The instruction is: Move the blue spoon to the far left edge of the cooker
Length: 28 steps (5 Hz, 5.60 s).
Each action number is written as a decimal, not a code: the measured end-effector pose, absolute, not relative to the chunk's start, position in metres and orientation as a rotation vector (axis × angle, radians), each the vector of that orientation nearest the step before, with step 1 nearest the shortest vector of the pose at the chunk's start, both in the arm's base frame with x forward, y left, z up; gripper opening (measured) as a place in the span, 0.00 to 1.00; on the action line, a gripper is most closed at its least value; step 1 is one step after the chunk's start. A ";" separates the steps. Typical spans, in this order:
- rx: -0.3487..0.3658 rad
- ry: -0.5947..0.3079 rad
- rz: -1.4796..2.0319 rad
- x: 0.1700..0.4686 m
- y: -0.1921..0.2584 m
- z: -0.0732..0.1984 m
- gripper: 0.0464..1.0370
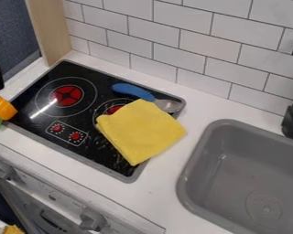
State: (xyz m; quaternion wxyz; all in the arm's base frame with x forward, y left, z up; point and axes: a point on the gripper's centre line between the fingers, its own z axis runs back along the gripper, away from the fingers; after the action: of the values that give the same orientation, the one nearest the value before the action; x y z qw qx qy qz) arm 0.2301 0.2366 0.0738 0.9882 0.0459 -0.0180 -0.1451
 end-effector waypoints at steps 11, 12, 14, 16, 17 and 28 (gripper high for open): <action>-0.064 0.163 -1.678 0.371 0.055 0.005 0.96; -0.054 0.167 -1.711 0.376 0.054 0.004 0.91; -0.017 0.183 -1.721 0.373 0.050 0.000 0.37; -0.005 0.154 -1.666 0.368 0.051 0.007 0.36; 0.057 0.052 -1.520 0.364 0.068 0.044 0.36; 0.095 0.231 -0.231 0.306 0.239 0.009 0.74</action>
State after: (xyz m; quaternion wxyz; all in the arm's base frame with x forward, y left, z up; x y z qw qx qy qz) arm 0.3058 0.2387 0.0088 0.9856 0.0473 0.1148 -0.1152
